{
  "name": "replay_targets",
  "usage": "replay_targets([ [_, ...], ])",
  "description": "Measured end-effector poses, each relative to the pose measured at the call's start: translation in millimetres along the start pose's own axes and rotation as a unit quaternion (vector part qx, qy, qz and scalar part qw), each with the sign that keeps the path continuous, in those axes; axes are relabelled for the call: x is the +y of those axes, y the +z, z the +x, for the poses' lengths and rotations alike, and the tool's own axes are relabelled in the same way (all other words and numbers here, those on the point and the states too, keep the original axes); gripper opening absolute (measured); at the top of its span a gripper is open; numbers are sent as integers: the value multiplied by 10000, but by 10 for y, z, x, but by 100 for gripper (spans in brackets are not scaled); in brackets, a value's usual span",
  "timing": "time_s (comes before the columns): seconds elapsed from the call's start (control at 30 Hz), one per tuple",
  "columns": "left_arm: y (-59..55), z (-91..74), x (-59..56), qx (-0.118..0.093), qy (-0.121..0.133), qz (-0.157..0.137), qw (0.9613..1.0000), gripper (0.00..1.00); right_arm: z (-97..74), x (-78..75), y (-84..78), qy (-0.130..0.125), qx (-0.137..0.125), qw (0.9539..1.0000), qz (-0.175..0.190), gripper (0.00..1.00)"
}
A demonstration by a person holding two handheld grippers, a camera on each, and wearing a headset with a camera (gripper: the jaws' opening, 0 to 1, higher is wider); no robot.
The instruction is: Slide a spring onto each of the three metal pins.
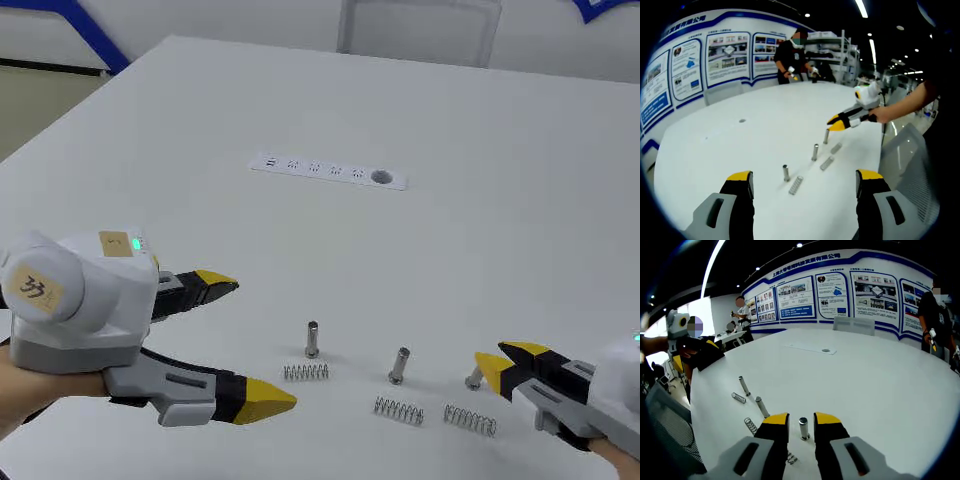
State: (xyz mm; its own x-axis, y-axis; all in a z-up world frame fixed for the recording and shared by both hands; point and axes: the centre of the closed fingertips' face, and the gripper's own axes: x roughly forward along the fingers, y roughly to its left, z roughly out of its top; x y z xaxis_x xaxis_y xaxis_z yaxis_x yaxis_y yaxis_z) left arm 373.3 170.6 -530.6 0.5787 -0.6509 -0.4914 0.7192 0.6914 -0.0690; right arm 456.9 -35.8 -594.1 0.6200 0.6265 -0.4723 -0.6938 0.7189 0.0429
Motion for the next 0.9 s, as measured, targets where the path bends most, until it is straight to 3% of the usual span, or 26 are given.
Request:
replay_targets([
  [0.03, -4, 1, -5, 7, 0, 10, 10000, 86, -17, 13, -54, 108, 128, 9998, -134, 22],
  [0.1, -17, 4, -24, 31, -10, 33, 10000, 86, -74, 46, -284, 370, 679, 9944, -719, 24],
  [0.13, -25, 7, -46, 45, -29, 51, 10000, 86, -115, 65, -434, 461, 1018, 9863, -1214, 24],
  [0.17, -32, 9, -61, 60, -39, 69, 10000, 86, -134, 91, -491, 525, 1105, 9827, -1391, 24],
  [0.23, -46, 13, -91, 88, -68, 99, 9999, 86, -173, 207, -600, 810, 1229, 9778, -1491, 24],
  [0.27, -49, 14, -100, 94, -76, 101, 9999, 86, -167, 232, -601, 855, 1185, 9781, -1480, 24],
  [0.43, -52, 8, -147, 53, -136, 37, 9999, 86, -96, 273, -693, 1087, 1397, 9714, -1580, 27],
  [0.53, -75, -16, -162, 106, -130, 80, 9998, 86, -53, 258, -739, 1153, 1575, 9635, -1833, 27],
  [0.77, -140, -99, -104, 144, -20, 18, 9999, 85, -5, 225, -770, 1232, 1627, 9634, -1740, 25],
  [0.9, -160, -110, -97, 160, -6, -15, 9999, 85, 0, 238, -803, 1332, 1705, 9598, -1787, 23],
])
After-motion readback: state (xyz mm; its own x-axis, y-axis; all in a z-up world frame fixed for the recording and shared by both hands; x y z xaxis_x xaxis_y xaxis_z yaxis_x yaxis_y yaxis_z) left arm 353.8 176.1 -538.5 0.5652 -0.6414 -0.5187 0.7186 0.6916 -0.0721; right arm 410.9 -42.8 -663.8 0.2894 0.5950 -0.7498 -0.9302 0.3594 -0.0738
